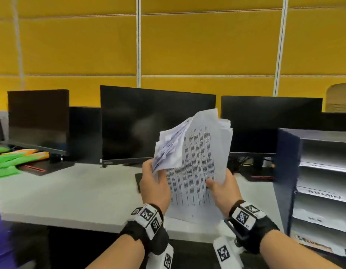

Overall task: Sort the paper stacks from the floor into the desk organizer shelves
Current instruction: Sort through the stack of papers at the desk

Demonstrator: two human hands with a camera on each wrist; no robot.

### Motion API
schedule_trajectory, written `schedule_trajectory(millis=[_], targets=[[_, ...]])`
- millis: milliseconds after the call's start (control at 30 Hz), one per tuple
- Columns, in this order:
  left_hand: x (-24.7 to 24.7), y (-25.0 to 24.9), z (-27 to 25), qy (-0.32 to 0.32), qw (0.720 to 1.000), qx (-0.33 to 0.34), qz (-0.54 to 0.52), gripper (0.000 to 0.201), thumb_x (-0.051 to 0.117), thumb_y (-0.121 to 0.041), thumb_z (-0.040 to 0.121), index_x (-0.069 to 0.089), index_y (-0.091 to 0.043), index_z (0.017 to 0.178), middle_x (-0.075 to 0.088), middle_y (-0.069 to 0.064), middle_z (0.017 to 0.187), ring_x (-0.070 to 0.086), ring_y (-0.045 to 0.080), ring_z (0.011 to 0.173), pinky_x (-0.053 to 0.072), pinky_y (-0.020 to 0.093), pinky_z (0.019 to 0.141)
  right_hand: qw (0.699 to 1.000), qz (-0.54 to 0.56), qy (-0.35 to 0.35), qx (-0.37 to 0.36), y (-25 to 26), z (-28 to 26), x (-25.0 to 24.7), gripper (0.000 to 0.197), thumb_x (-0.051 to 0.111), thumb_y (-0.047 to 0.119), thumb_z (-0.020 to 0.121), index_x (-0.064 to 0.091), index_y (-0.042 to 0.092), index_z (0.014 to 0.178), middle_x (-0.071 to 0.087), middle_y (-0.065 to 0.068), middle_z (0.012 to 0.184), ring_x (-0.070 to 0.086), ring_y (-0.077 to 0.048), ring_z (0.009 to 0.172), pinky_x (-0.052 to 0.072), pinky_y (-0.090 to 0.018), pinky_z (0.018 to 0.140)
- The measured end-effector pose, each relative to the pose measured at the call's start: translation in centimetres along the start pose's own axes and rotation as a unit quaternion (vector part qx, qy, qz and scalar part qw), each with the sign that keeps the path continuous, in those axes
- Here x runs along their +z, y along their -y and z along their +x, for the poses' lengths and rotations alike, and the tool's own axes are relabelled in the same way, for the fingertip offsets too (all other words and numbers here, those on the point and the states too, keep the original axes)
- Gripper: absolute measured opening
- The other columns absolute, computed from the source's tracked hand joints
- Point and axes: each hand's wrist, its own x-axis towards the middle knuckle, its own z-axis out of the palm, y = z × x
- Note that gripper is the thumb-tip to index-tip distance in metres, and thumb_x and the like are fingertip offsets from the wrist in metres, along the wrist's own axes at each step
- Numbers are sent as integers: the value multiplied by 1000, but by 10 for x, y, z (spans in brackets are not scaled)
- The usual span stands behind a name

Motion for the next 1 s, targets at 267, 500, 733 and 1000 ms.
schedule_trajectory(millis=[267, 500, 733, 1000], targets=[[5, -6, 14, 41, 998, 13, 42, 58, 69, -31, 87, 29, -32, 129, 53, -8, 120, 56, 14, 106, 50, 36, 92, 999, 34, 8, -9, -9, 6, -4, 47, 69, 2, 83, 47, 23, 119, 59, 17, 100, 56, 8, 87, 43, -5, 63], [-15, -7, 51, 75, 996, 34, 42, 75, 78, -64, 63, 54, -26, 124, 62, -2, 120, 63, 13, 108, 52, 40, 96, 997, 45, 2, -56, 22, 31, -9, 34, 73, 6, 79, 57, 19, 106, 66, 8, 99, 64, -5, 92, 53, -22, 75], [1, -16, 50, 53, 993, 56, 87, 10, 63, -24, 92, 58, -26, 100, 63, -9, 85, 63, 10, 79, 44, 20, 62, 997, -6, 40, -69, 15, 35, 6, 33, 64, 7, 87, 57, 29, 110, 64, 15, 98, 62, -1, 91, 53, -21, 79], [13, -27, 44, 81, 993, 77, 39, 21, 53, -22, 98, 49, -26, 118, 59, -17, 97, 60, 2, 90, 48, 19, 73, 993, 21, -32, -115, 26, 33, 16, 34, 57, 2, 90, 51, 31, 107, 58, 19, 95, 57, 6, 85, 49, -12, 72]])
